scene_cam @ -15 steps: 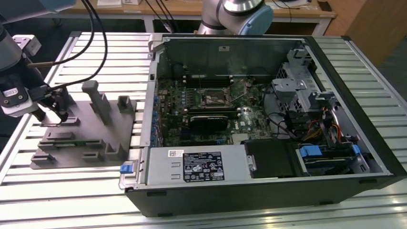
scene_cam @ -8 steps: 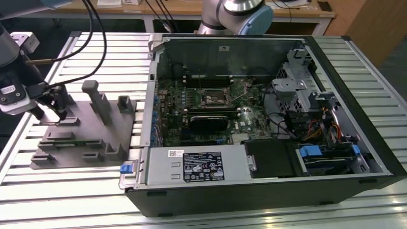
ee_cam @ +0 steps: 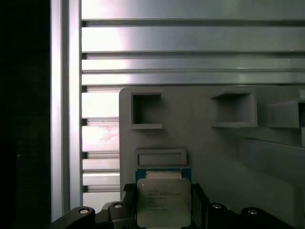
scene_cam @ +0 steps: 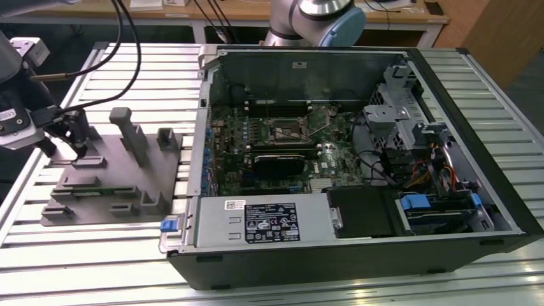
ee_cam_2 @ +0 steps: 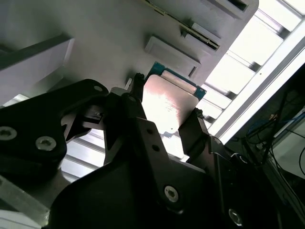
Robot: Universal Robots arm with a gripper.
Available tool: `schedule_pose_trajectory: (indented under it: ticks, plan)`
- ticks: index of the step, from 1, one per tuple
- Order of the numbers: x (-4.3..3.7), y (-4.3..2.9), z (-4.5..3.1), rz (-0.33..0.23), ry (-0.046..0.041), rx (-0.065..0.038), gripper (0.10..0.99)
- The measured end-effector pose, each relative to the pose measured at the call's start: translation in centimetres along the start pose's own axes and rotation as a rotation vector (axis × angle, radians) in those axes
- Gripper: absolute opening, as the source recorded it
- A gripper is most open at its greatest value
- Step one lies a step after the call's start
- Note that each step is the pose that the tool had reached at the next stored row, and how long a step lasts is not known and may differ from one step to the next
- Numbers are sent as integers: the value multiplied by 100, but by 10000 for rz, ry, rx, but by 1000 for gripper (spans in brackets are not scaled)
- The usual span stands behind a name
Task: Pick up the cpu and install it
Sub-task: 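Pick up the cpu and move it towards the insertion slot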
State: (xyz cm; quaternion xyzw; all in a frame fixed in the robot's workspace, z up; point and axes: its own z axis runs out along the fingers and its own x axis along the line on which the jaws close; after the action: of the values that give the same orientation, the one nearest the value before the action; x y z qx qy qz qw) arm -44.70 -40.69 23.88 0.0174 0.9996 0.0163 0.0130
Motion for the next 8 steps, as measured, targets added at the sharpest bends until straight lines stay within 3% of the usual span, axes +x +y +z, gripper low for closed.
schedule_pose_trajectory:
  ticks: [8]
  plan:
    - [-2, 3, -95, 0, 0, 0, 545]
